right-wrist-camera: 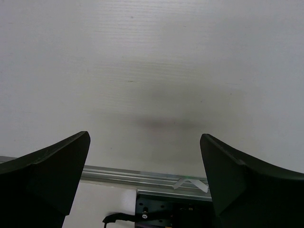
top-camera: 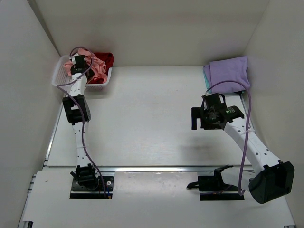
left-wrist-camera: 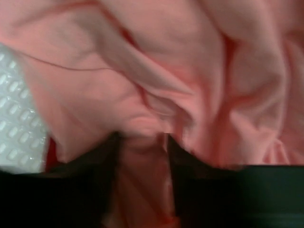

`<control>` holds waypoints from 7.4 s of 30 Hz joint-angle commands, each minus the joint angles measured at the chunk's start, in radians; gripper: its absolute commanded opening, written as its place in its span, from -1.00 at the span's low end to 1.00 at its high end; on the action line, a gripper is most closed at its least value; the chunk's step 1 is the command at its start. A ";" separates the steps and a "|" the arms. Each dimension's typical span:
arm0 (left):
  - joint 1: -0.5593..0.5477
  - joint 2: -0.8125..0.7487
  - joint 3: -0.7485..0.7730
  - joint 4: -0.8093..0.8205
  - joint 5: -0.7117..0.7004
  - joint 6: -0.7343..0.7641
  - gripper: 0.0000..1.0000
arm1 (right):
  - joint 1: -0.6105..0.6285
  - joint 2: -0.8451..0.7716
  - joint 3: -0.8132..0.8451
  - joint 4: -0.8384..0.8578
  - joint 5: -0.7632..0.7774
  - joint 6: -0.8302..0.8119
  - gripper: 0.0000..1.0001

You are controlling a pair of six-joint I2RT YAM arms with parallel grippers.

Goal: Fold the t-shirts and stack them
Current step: Grab crumpled tshirt from bin with the left arm, then move the tshirt to the center of the board, then flatten out the tshirt

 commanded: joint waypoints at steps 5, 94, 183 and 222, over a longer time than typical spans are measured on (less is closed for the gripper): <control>0.039 -0.022 0.037 0.061 0.131 -0.132 -1.00 | -0.003 -0.019 0.018 -0.018 -0.006 0.024 1.00; -0.611 -1.205 -1.697 0.252 0.406 -0.336 -0.02 | 0.362 -0.108 -0.297 0.271 -0.347 0.222 0.10; -0.780 -0.069 -0.321 0.145 0.507 -0.276 -1.00 | 0.172 0.038 0.624 0.172 -0.023 -0.315 -0.99; -0.191 -1.127 -0.508 0.202 0.363 -0.289 -1.00 | -0.297 0.091 1.012 0.404 -0.126 -0.324 -0.99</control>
